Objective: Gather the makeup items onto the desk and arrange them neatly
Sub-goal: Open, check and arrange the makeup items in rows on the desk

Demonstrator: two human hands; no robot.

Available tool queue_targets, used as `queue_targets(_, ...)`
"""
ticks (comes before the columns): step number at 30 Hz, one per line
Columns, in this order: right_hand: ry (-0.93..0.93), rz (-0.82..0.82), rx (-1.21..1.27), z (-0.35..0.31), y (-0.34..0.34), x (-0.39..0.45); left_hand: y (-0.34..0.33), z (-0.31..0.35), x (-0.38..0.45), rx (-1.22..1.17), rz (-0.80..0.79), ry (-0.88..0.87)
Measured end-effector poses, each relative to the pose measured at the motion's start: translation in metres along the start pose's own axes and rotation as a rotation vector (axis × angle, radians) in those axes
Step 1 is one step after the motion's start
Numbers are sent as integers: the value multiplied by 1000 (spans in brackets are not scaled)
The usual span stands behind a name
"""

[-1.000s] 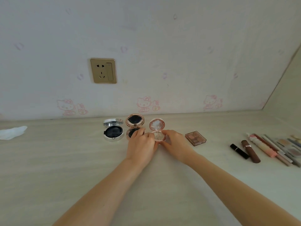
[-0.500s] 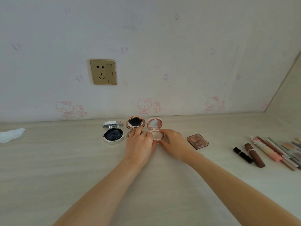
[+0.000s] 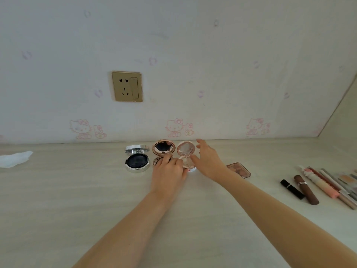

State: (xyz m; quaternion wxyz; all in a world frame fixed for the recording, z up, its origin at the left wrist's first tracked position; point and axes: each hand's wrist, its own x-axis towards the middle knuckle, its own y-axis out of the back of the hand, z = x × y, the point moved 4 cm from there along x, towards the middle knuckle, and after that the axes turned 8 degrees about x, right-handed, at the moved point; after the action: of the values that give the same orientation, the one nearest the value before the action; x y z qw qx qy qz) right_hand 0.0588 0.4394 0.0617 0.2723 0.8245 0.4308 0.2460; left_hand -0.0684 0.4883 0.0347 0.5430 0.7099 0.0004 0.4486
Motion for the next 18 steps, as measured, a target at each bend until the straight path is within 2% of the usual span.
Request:
queue_targets(6,94,-88,-84,-11,-6,18,1,2,1,-49,8,-8)
queue_targets(18,131,-60,-100,-9,-4,21,-2,0,1,-70,-17,7)
